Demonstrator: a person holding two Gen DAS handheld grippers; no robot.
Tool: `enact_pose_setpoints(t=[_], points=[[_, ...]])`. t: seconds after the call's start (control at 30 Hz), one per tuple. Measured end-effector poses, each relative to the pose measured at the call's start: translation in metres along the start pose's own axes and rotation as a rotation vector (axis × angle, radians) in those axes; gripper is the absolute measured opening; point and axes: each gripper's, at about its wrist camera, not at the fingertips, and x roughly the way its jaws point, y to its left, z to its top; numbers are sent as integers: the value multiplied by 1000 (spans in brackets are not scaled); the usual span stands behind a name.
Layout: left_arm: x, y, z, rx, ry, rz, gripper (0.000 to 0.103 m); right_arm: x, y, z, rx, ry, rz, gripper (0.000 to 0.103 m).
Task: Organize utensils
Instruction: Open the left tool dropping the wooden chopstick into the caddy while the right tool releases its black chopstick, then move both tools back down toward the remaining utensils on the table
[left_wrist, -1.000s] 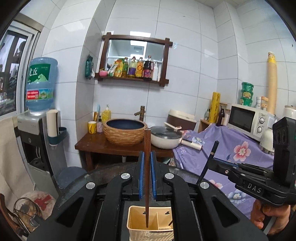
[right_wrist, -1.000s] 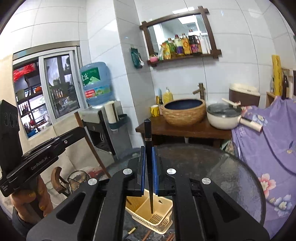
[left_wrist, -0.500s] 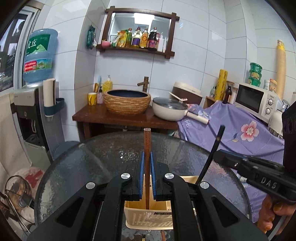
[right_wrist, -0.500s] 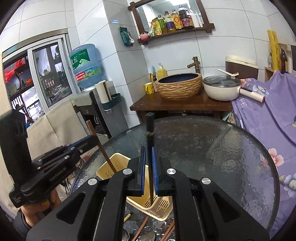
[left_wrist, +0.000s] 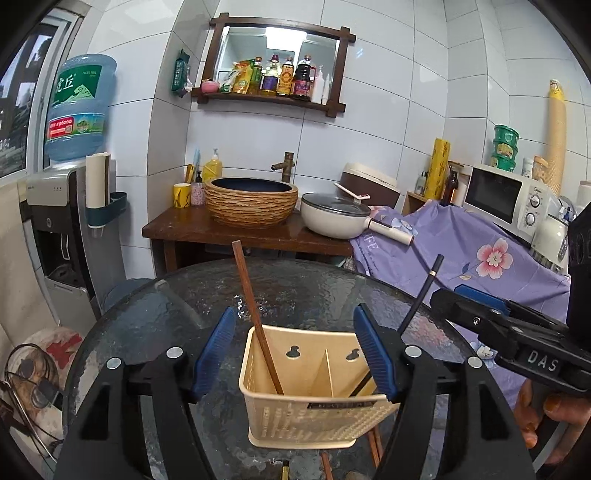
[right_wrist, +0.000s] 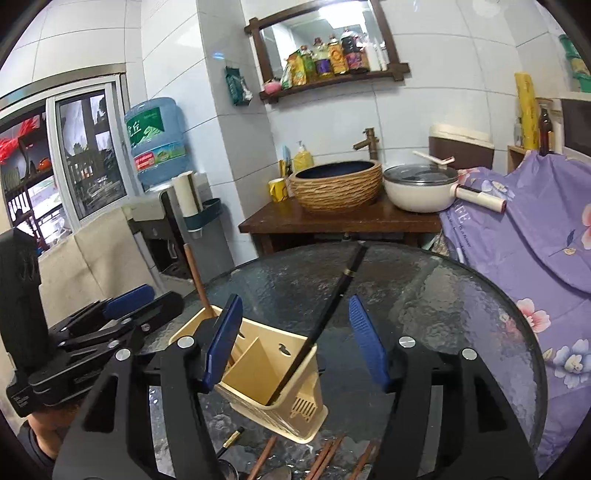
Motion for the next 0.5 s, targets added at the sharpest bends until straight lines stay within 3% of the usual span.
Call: enact_pose_setpoints(t=[0.1, 0.2, 0.5], points=[[-11, 1, -10, 3, -13, 16, 87, -8, -2, -8, -21, -8, -40, 61], [-23, 5, -24, -11, -20, 36, 95, -16, -4, -23, -43, 7, -66, 62], [-24, 15, -80, 11, 142, 92, 96, -17, -20, -93, -34, 164, -119, 64]])
